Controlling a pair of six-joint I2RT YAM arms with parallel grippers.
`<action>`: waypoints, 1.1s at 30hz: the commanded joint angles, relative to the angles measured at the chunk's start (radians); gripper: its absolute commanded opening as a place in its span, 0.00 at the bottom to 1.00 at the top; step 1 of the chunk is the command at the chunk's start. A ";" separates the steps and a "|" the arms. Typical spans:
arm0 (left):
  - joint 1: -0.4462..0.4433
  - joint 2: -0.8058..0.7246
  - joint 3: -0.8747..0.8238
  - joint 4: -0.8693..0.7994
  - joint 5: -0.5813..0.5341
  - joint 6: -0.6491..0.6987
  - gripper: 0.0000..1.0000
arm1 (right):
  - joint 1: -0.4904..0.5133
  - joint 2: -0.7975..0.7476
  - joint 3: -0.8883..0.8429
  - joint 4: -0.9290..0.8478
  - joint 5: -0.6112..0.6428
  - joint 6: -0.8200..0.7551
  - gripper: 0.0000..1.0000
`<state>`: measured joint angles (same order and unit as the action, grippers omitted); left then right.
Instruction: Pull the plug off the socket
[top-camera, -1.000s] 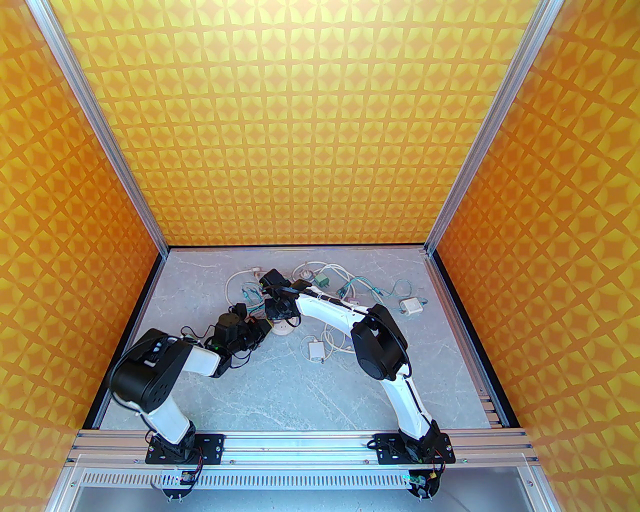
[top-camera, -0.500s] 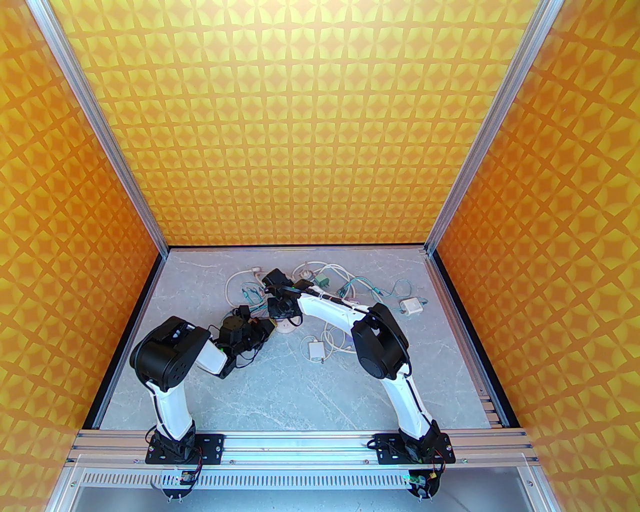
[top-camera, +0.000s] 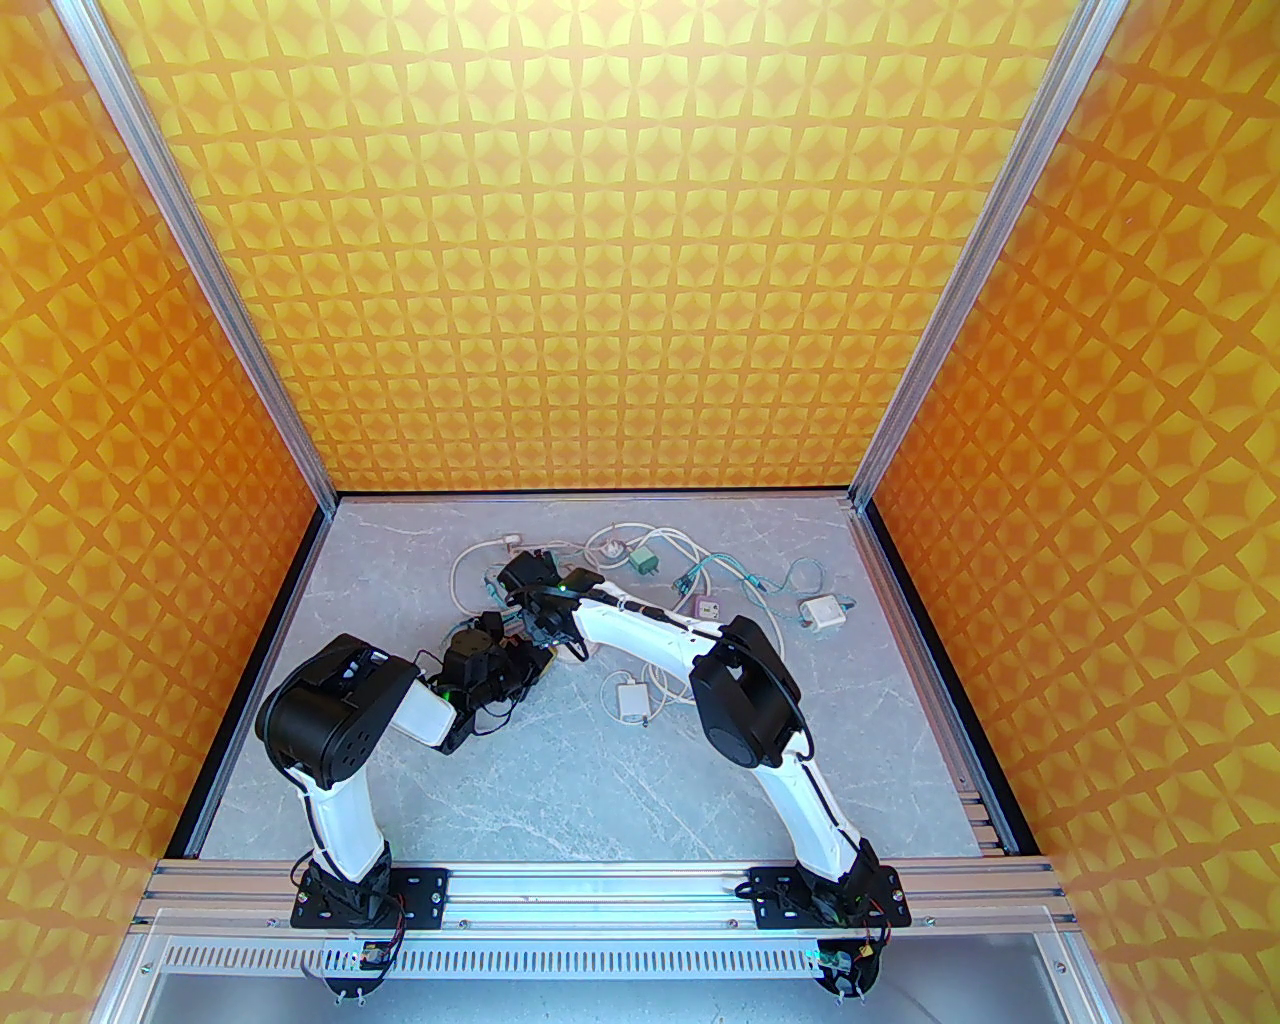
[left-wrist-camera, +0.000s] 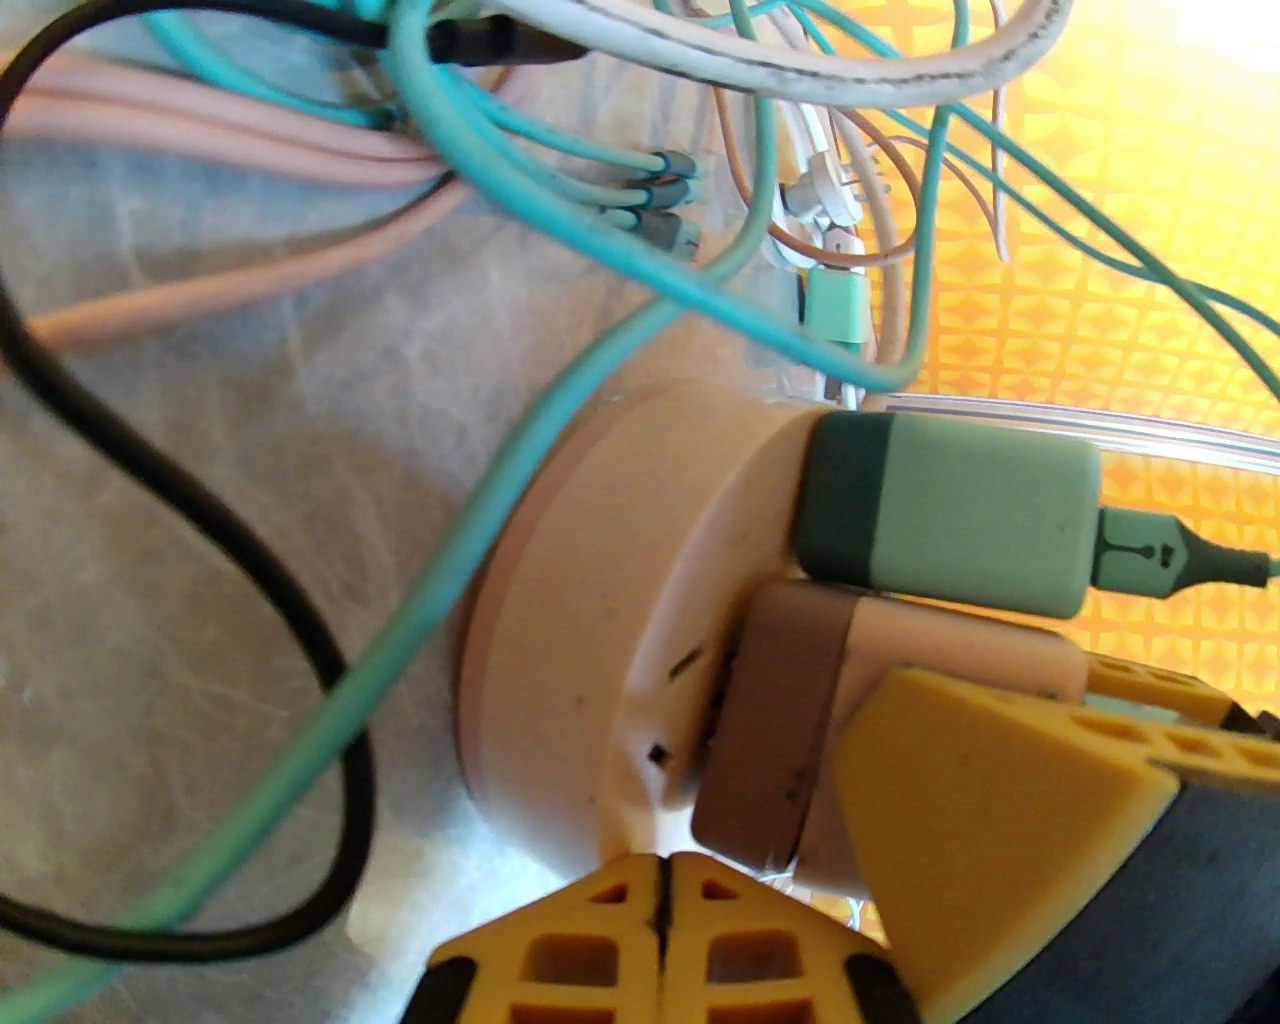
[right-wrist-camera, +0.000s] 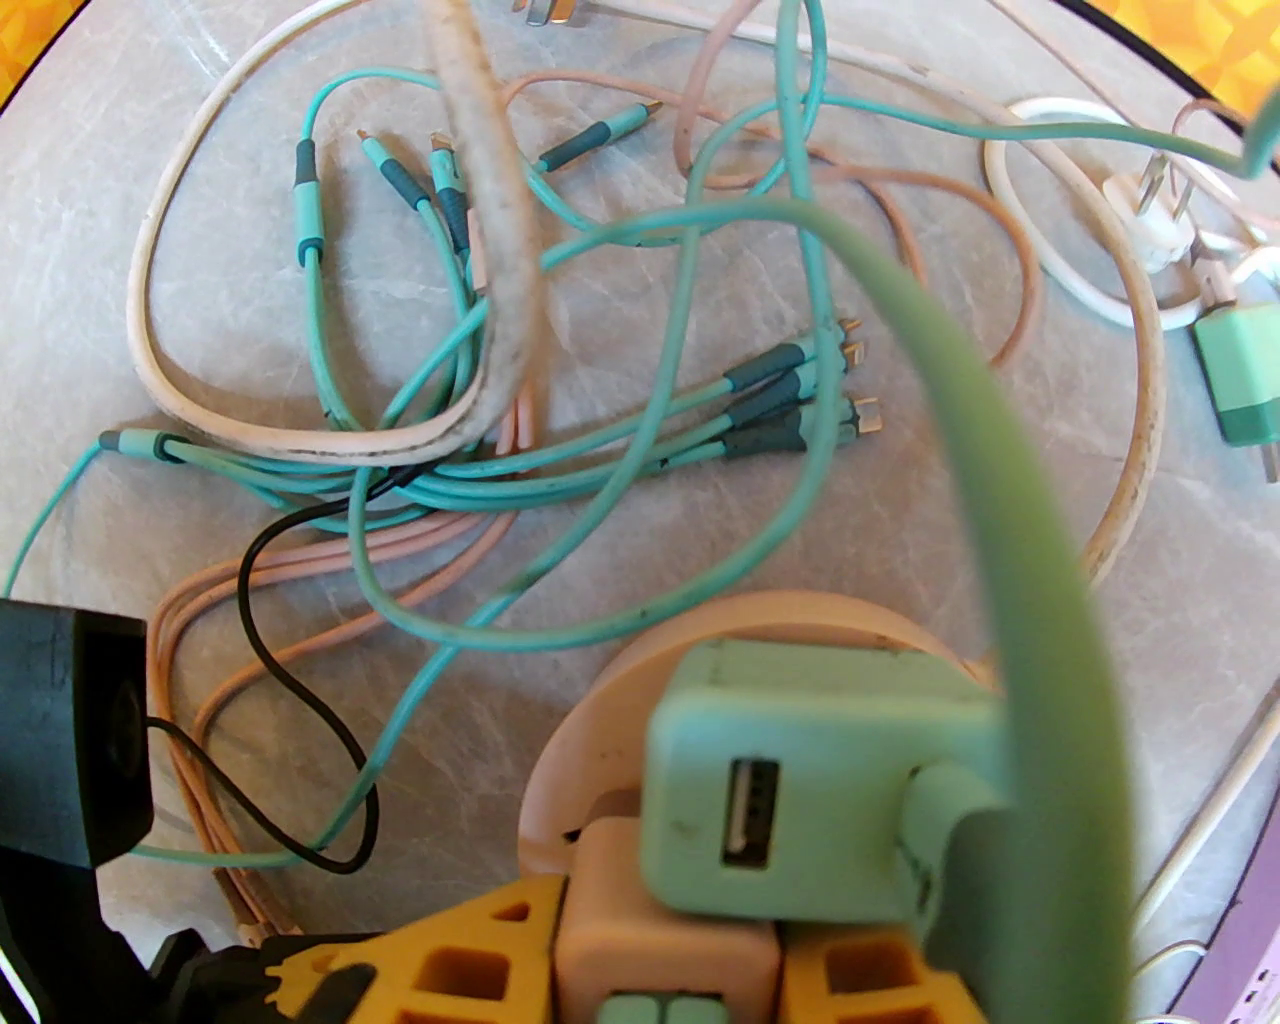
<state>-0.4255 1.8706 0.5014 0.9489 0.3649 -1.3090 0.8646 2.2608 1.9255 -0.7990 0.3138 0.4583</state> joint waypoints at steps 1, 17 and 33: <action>0.009 0.030 -0.009 -0.205 -0.083 0.017 0.00 | 0.032 -0.010 0.038 -0.061 0.026 -0.047 0.25; 0.010 -0.286 0.113 -0.691 -0.118 0.203 0.18 | -0.046 -0.223 -0.147 0.136 -0.220 0.032 0.58; -0.172 -0.157 0.739 -1.558 -0.483 0.559 0.59 | -0.285 -0.487 -0.702 0.586 -0.404 0.263 0.62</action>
<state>-0.5591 1.6318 1.1812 -0.3878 -0.0132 -0.8284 0.5987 1.8023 1.2713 -0.3286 -0.0341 0.6491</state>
